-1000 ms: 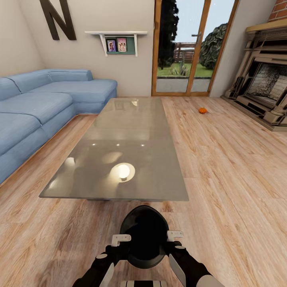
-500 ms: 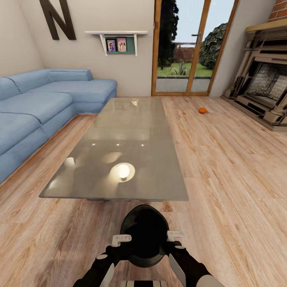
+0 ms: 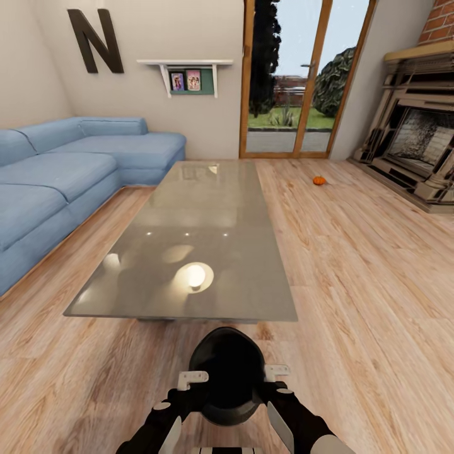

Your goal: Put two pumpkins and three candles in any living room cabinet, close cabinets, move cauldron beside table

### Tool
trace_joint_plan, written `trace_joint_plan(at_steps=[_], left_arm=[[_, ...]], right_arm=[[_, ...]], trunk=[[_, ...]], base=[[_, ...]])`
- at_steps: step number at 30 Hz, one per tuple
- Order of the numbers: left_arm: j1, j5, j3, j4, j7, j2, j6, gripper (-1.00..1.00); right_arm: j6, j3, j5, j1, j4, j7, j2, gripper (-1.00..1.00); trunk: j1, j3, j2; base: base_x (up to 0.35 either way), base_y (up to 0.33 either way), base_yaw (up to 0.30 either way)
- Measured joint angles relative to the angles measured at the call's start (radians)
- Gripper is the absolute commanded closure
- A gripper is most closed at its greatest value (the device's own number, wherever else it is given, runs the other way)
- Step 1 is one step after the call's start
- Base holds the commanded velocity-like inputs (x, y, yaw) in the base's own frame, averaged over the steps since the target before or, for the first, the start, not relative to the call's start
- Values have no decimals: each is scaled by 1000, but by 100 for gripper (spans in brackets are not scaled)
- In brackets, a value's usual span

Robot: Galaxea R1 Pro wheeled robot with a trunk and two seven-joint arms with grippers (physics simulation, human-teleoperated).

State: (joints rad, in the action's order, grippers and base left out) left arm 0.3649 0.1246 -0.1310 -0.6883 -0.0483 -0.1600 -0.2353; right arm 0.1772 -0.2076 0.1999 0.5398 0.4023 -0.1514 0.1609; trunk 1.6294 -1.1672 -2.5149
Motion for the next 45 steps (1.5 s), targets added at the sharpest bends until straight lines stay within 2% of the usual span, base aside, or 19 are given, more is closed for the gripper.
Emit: trace_joint_plan(at_steps=[10, 17, 20, 23, 26, 35, 45], left_arm=[[0, 1, -2, 0, 1, -2, -7, -100], [0, 25, -3, 0, 1, -2, -13, -100], [0, 30, -3, -8, 1, -2, -70, -100], [0, 54, -3, -26, -1, 0, -98, -100], [0, 67, -3, -32, -3, 0, -106, -100], [0, 72, -3, -34, -1, 1, -108, -100], [-2, 71, -3, -34, 0, 2, -98, -100]], right_arm=[[0, 0, 0, 0, -1, -1, 1, -100], [0, 0, 0, 0, -1, -1, 0, -100], [0, 0, 0, 0, -1, -1, 0, -100], [0, 0, 0, 0, -1, -1, 0, -100], [0, 0, 0, 0, -1, -1, 0, -100], [0, 0, 0, 0, -1, -1, 0, -100], [0, 0, 0, -1, -1, -1, 0, -100]], trunk=[[-4, 39, 2], [-8, 66, 4], [-9, 77, 5], [-10, 89, 5], [-12, 101, 6], [-16, 135, 8], [-15, 135, 8]], base=[[0, 0, 0], [0, 0, 0], [0, 0, 0], [0, 0, 0], [0, 0, 0], [0, 0, 0], [-50, 0, 0]])
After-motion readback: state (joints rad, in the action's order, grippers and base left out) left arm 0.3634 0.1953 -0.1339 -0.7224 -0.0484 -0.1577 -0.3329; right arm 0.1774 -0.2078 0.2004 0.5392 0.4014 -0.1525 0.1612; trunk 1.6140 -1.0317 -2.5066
